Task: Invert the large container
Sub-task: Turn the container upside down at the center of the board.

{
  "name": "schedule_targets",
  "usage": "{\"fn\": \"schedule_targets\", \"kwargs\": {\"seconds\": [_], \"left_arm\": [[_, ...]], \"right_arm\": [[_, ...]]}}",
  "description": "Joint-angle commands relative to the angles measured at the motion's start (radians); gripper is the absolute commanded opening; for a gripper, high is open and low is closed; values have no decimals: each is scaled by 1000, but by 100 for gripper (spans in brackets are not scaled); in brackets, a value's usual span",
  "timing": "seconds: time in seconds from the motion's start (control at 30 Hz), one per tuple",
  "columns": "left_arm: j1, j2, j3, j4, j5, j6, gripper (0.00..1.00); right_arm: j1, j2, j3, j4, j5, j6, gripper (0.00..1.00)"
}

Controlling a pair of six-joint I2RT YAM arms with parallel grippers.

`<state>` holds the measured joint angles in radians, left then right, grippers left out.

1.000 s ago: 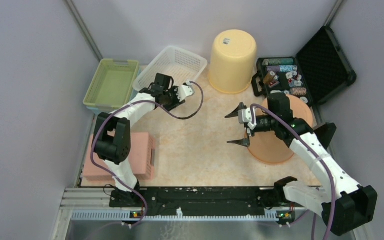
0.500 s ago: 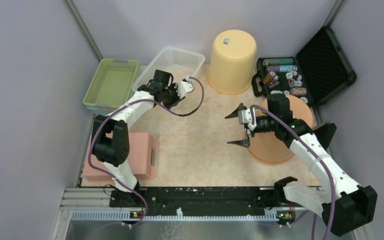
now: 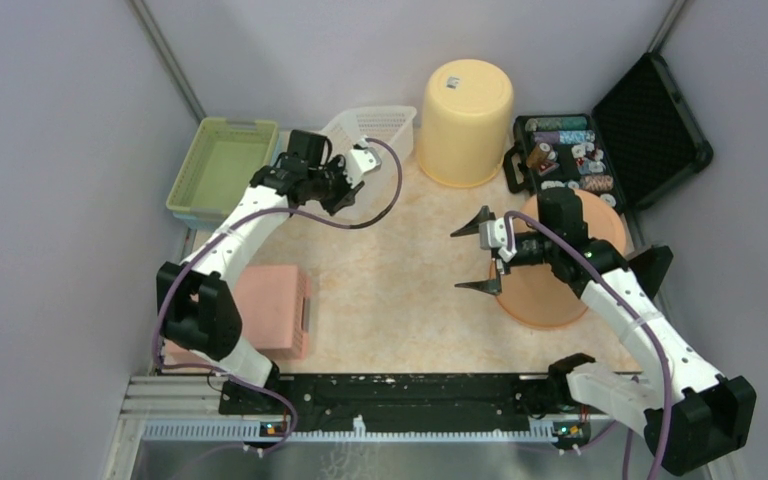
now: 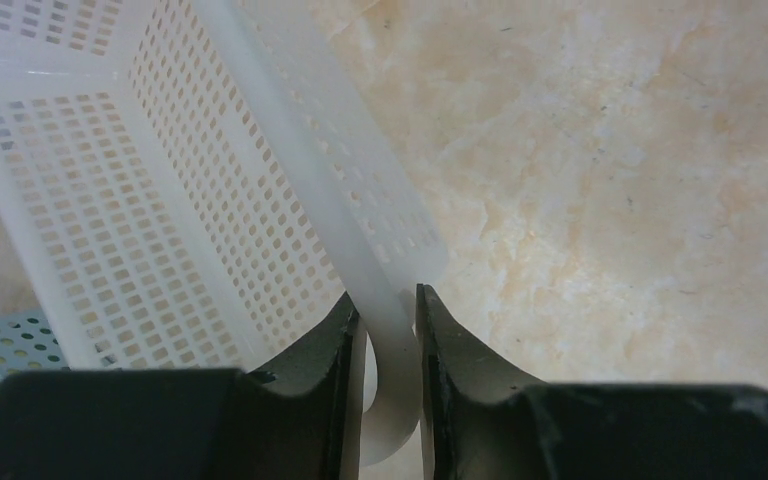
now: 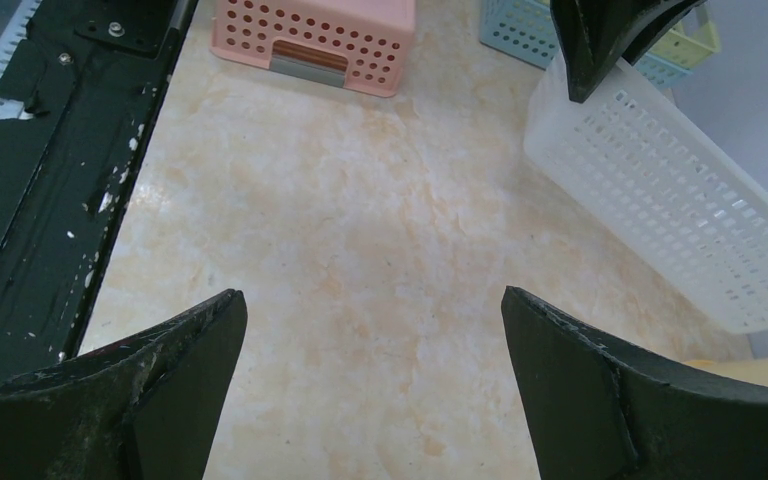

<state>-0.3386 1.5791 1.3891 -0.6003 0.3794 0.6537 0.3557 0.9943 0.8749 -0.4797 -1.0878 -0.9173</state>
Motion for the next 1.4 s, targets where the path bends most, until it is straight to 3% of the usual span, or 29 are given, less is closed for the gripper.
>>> {"fn": "schedule_targets", "kwargs": {"seconds": [0.0,0.8,1.37], "left_arm": [[0,-98,6,-3,62,-32,0],[0,-292,16,-75,274,-160,0],[0,-382,-30,-120,431,-177,0]], "right_arm": [[-16,-29,1,32,-51,-28,99],[-32,-43,3,39,-76,-13,99],[-33,-45,121,-37,-106,-14,99]]}}
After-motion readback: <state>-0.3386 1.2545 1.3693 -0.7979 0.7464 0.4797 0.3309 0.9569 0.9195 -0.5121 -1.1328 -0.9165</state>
